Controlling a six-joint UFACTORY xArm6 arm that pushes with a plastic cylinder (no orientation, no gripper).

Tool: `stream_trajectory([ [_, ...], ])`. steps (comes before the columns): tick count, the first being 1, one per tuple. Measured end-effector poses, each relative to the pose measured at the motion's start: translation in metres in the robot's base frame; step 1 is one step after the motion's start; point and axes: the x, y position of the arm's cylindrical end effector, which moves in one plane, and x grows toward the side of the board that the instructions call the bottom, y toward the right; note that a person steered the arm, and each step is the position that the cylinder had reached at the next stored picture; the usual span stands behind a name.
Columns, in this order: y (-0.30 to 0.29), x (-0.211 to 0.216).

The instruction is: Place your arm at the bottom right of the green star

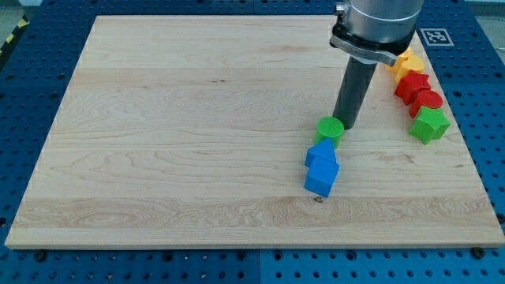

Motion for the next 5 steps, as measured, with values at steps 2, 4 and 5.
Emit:
stream_trajectory([
  [2, 0.021, 0.003],
  [4, 0.037, 0.024],
  [5, 0.037, 0.024],
])
